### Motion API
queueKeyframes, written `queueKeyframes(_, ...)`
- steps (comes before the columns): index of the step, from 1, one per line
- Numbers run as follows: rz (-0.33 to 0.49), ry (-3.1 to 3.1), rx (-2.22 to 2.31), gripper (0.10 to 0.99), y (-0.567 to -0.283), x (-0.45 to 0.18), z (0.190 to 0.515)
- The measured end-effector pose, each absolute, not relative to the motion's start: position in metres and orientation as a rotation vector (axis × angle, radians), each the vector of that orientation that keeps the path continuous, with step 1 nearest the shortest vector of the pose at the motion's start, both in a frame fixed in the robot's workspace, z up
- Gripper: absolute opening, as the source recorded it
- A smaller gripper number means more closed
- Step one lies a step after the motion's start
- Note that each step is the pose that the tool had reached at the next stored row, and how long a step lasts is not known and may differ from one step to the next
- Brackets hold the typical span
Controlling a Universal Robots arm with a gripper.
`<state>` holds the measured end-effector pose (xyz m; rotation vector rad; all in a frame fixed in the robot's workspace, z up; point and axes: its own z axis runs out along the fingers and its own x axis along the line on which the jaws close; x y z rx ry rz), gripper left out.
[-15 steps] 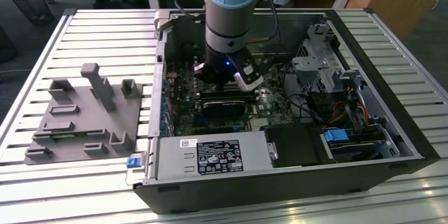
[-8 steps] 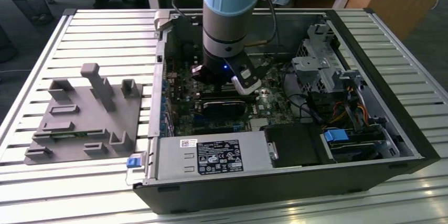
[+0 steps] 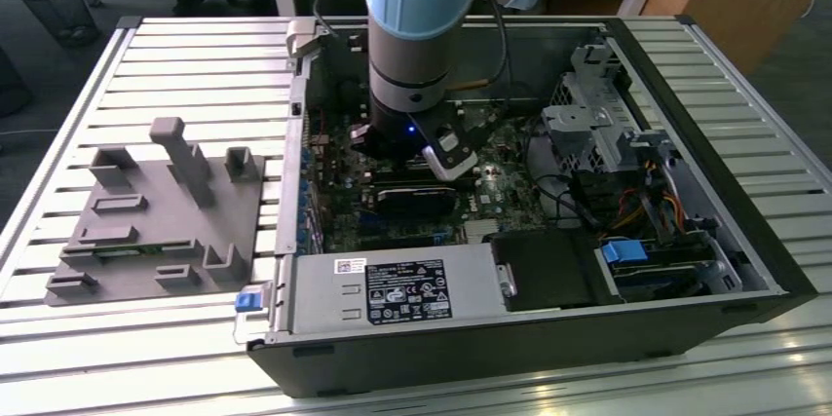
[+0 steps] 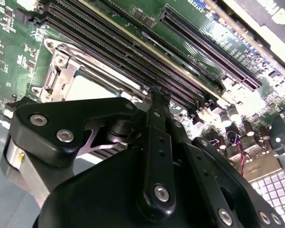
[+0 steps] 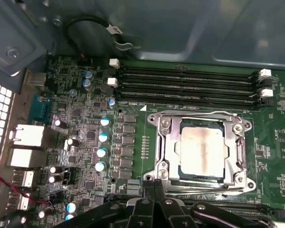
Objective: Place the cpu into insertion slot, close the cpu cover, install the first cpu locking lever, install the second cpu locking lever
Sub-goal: 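Install the second cpu locking lever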
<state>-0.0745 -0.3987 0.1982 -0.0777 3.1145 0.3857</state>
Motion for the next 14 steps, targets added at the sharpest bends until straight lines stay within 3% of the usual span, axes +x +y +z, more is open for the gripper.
queueKeyframes(14,0.426,3.109,-0.078,0.106,-0.3987,-0.0757,0.1918)
